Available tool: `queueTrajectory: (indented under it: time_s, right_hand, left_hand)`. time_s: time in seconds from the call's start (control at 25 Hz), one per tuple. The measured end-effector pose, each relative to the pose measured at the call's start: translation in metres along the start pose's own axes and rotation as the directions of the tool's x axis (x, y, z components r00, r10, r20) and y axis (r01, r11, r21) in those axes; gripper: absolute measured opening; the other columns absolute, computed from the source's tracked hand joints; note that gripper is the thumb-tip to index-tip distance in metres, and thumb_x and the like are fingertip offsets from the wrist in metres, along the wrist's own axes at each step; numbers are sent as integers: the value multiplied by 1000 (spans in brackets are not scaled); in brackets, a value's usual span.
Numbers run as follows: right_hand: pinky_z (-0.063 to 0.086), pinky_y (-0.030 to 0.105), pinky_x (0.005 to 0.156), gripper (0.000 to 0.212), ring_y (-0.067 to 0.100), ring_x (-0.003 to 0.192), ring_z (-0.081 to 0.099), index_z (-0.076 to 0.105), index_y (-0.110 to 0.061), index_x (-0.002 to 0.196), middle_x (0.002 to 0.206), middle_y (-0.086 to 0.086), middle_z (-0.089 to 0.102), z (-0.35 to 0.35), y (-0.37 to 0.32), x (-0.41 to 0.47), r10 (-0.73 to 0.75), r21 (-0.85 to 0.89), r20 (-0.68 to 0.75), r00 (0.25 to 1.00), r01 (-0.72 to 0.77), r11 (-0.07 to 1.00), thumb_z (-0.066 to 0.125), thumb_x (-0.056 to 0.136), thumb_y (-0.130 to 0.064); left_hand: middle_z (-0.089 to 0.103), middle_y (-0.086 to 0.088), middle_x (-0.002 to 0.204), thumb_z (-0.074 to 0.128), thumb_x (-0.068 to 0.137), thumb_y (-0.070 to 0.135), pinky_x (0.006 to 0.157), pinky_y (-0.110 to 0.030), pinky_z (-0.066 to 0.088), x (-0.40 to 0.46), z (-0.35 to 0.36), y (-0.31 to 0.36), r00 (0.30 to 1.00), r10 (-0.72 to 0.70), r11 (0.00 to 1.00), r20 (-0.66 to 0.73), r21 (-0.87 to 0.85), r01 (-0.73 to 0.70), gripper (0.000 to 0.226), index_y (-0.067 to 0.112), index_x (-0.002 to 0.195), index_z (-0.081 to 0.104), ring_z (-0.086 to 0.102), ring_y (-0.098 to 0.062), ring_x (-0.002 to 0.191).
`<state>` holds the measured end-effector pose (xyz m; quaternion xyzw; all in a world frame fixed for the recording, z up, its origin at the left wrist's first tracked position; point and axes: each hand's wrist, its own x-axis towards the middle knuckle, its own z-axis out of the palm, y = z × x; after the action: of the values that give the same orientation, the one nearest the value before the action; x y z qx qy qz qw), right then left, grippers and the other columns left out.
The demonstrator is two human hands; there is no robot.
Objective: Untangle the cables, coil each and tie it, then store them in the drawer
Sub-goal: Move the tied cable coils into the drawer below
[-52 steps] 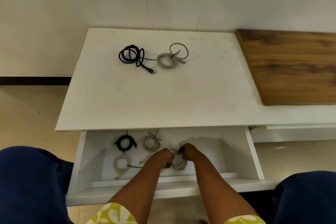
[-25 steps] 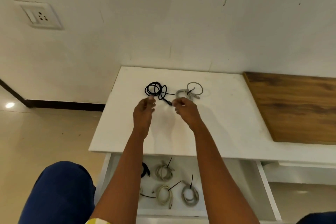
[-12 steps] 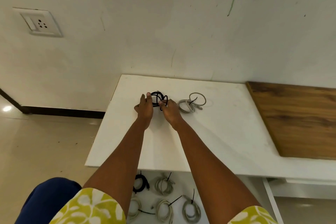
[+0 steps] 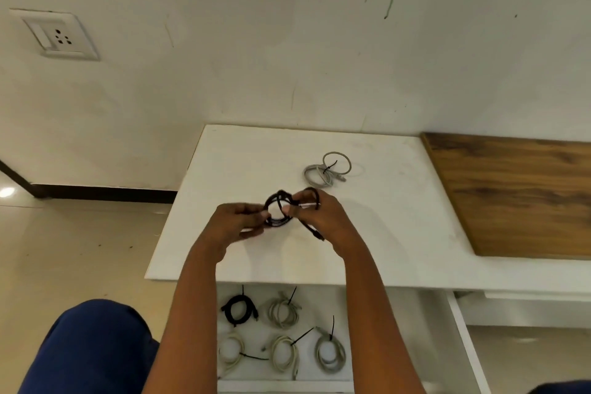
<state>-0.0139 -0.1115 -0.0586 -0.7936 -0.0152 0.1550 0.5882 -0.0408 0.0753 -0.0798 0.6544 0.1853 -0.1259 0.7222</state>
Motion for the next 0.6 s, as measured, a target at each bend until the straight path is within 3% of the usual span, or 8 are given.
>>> queueTrajectory:
  time_s: [0.12, 0.24, 0.32, 0.44, 0.52, 0.6]
  right_hand:
    - [54, 19, 66, 22, 10, 73, 65, 70, -9, 90, 82, 1, 69, -27, 14, -40, 96, 26, 76, 992, -98, 995, 80, 71, -16]
    - [54, 19, 62, 13, 11, 66, 67, 73, -3, 86, 70, 5, 70, -44, 33, -73, 267, 7, 213, 940, -274, 962, 74, 74, 0]
    - [57, 24, 67, 15, 16, 71, 69, 73, 2, 89, 76, 9, 71, -51, 49, -87, 399, -65, 329, 856, -401, 914, 72, 74, 3]
    - [60, 33, 75, 10, 22, 78, 67, 67, 4, 90, 86, 15, 67, -49, 79, -92, 558, -163, 445, 700, -550, 819, 63, 81, 6]
    - [58, 33, 79, 8, 23, 83, 63, 63, -1, 90, 87, 13, 64, -42, 101, -87, 621, -208, 371, 691, -589, 781, 58, 85, 4]
    - [51, 30, 78, 9, 22, 84, 56, 60, -3, 90, 84, 11, 58, -33, 125, -74, 621, -189, 208, 756, -592, 784, 54, 87, 2]
  left_hand:
    - [73, -18, 97, 76, 74, 4, 68, -22, 57, -20, -1, -10, 957, -205, 977, 206, 106, 187, 29, -3, 101, 68, 72, -24, 88]
    - [73, -17, 93, 80, 66, 4, 67, -22, 56, -32, 7, -23, 806, -459, 881, 374, 309, 359, 32, -1, 96, 69, 72, -24, 87]
    - [74, -16, 88, 77, 72, 4, 67, -20, 56, -37, 17, -36, 681, -577, 810, 450, 425, 405, 23, -1, 93, 69, 72, -20, 84]
    - [74, -9, 77, 67, 82, -1, 70, -21, 58, -39, 37, -63, 591, -686, 720, 425, 517, 464, 5, 1, 87, 67, 72, -15, 76]
    - [72, -7, 66, 63, 85, -3, 71, -22, 58, -34, 56, -86, 620, -712, 687, 331, 512, 516, 4, 0, 83, 64, 71, -11, 63]
    - [69, -12, 66, 66, 82, -5, 63, -21, 58, -26, 76, -113, 739, -652, 728, 167, 408, 550, 4, -5, 84, 63, 67, -13, 55]
